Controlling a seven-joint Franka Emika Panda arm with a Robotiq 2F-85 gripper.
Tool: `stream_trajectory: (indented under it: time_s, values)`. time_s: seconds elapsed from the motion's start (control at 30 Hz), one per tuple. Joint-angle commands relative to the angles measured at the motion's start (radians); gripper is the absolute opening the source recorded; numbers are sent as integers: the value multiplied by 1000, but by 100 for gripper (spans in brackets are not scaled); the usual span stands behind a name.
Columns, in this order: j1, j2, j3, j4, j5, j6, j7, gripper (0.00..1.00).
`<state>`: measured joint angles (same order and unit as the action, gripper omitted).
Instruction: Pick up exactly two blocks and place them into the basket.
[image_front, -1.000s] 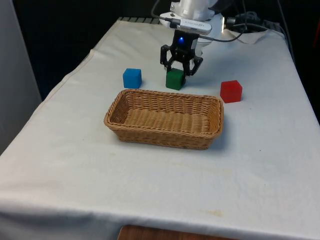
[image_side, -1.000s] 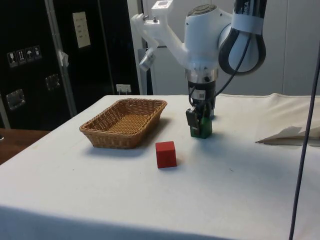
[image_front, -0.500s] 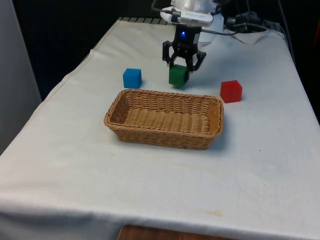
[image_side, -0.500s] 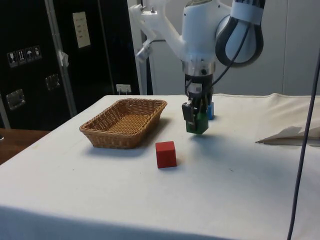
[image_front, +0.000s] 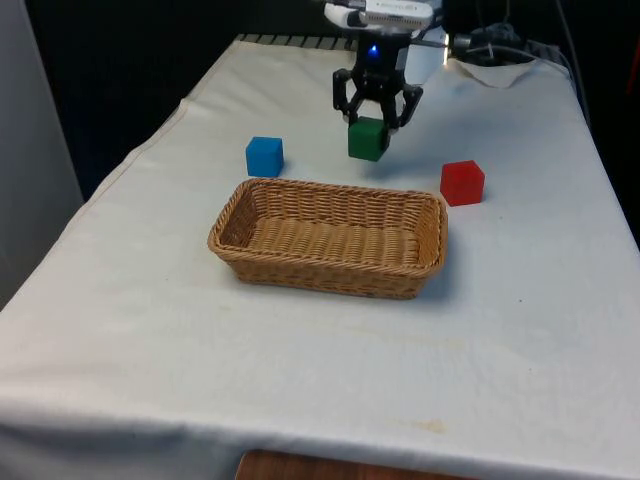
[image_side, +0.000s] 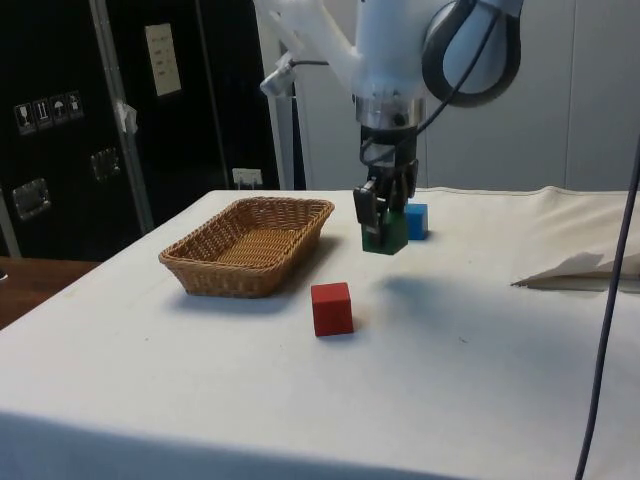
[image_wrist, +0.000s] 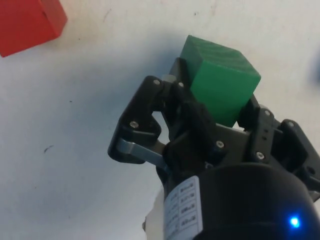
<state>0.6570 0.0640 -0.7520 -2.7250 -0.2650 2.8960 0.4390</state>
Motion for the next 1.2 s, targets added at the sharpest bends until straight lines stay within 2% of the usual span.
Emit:
stream_trajectory:
  time_s: [0.0,0.03,0.07,0.27,0.3,0.4,0.53,0.57,0.6,0.8,0.83,0.87,1.17]
  values:
    - [2,-8,-9,21,-24,-31,13,0]
    - [1,-13,0,7,0,-16,-1,0]
    - [2,-19,-5,30,-18,-50,9,0]
    - [6,-27,7,74,5,-106,-3,0]
    - [3,-32,4,64,0,-96,-3,0]
    - [6,-13,17,107,22,-128,-11,0]
    - [2,20,23,145,37,-135,-20,0]
    - [5,29,15,145,14,-125,-2,0]
    - [1,27,23,151,40,-136,-22,0]
    - [-1,58,21,174,46,-130,-26,0]
    - [3,65,14,177,30,-126,-11,0]
    - [0,61,21,176,46,-129,-25,0]
    - [3,75,16,186,34,-127,-14,0]
